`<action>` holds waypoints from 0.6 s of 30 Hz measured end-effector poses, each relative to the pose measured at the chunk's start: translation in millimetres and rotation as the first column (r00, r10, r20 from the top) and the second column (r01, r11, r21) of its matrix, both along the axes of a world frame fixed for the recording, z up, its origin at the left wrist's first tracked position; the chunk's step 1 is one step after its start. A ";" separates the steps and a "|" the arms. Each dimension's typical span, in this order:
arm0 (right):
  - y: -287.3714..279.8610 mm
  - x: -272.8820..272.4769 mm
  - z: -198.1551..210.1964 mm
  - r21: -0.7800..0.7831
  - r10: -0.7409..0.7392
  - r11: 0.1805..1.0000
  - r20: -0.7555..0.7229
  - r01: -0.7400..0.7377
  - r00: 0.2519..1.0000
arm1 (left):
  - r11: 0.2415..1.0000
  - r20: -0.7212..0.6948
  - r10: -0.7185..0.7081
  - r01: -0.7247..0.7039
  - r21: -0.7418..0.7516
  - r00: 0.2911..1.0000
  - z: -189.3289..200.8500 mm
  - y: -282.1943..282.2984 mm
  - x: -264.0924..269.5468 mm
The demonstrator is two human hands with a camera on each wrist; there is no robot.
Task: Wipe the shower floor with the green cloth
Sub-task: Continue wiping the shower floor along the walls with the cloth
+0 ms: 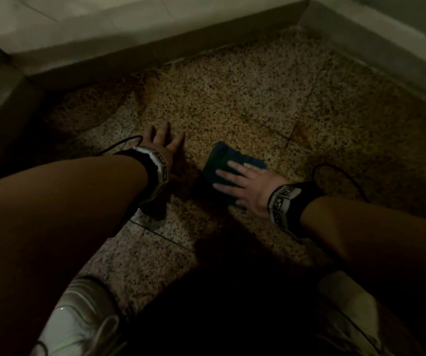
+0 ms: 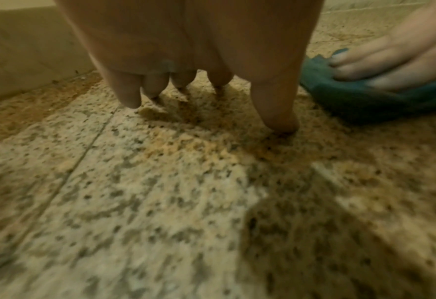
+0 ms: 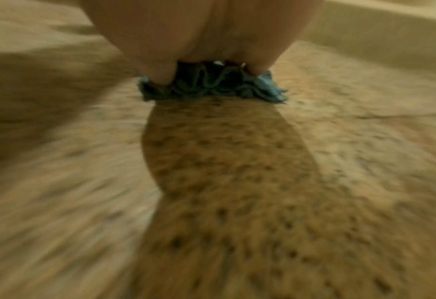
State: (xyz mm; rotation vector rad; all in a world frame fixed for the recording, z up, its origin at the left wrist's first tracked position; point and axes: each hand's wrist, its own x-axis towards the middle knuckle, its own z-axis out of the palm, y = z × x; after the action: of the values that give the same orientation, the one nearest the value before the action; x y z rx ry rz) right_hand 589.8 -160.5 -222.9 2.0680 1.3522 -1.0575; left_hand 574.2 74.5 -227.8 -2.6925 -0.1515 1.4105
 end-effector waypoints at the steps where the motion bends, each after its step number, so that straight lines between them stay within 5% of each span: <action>1: 0.0 6.1 -1.0 0.000 -0.057 0.998 0.006 0.057 0.998 | 1.000 -0.002 0.007 -0.007 -0.018 1.000 2.4 -3.3 0.7; 5: 1.2 36.6 -4.6 0.000 -0.400 0.916 0.058 0.401 0.915 | 0.997 -0.005 -0.053 0.053 -0.051 0.999 5.1 -13.6 2.1; 9: 2.3 59.2 -2.7 -0.044 -0.527 0.845 0.090 0.532 0.845 | 0.992 -0.006 -0.097 0.097 -0.081 0.995 7.2 -24.0 0.1; 12: -2.0 54.5 -2.3 -0.040 -0.473 0.877 0.099 0.479 0.875 | 0.992 -0.013 -0.120 0.119 -0.040 0.993 2.1 -27.8 -2.2; 18: -29.1 12.6 -4.5 -0.005 -0.119 0.993 0.040 0.119 0.992 | 0.987 -0.002 -0.155 0.155 -0.035 0.988 13.1 -29.3 1.9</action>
State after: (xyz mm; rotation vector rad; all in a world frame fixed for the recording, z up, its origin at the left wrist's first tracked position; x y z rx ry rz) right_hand 602.4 -189.6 -227.4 2.1756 1.2167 -1.0626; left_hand 576.1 45.2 -214.7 -2.6618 0.0825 1.3864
